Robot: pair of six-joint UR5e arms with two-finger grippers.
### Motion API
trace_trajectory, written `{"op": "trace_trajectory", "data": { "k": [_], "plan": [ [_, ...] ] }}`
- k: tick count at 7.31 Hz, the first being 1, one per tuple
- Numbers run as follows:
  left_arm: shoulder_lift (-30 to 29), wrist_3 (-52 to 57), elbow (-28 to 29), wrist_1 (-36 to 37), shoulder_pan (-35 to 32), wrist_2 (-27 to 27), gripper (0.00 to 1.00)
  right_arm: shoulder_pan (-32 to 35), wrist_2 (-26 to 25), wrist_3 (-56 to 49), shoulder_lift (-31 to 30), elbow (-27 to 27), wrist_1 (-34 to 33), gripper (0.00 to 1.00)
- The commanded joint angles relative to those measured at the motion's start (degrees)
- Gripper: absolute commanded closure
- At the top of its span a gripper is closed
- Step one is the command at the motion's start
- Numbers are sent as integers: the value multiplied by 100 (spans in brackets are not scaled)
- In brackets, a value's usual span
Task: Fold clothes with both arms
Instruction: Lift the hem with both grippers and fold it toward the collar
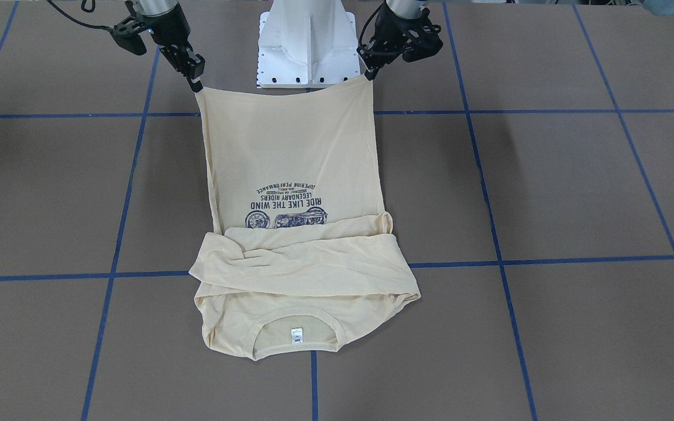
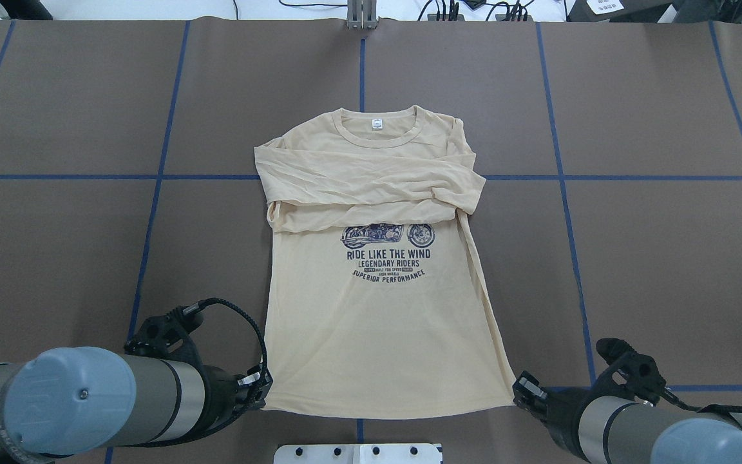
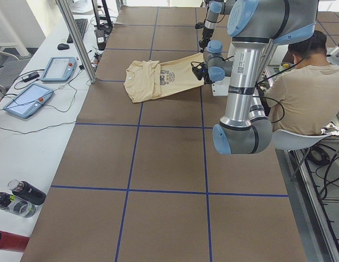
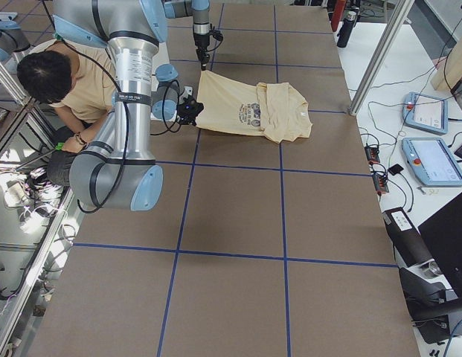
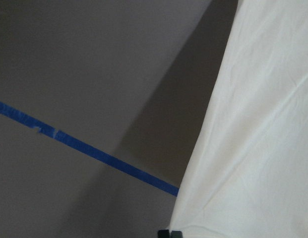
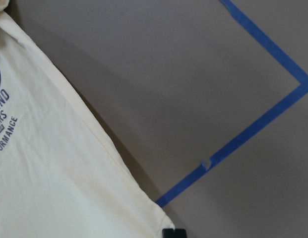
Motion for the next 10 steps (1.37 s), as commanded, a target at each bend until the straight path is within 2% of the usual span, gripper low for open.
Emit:
{"op": "trace_trajectory", "data": {
  "k": [1, 3, 4, 5, 6, 7, 9, 10],
  "plan": [
    [139, -34, -161, 35, -17, -537, 100, -227, 269, 3, -11, 211, -36, 100],
    [324, -16, -337, 36, -8, -566, 100, -263, 366, -6, -20, 238, -45, 100],
    [246, -16, -381, 35, -17, -575, 100, -46, 541, -14, -20, 307, -79, 100],
    [150, 28, -251, 27, -130, -496, 100, 722, 1256, -41, 41, 265, -88, 100],
    [105, 193, -84, 9, -462, -496, 100, 1235, 1794, -102, 329, -84, -97, 100],
    [-130, 613, 22, 0, -883, -504, 100, 1831, 2034, -511, 967, -575, -245, 100],
    [-500, 889, 381, -26, -1508, -513, 100, 3096, 2736, -1609, 2155, -1271, -1357, 100],
    [-606, 881, 627, -35, -1668, -513, 100, 3712, 3148, -2206, 2386, -1335, -1859, 100]
  ]
}}
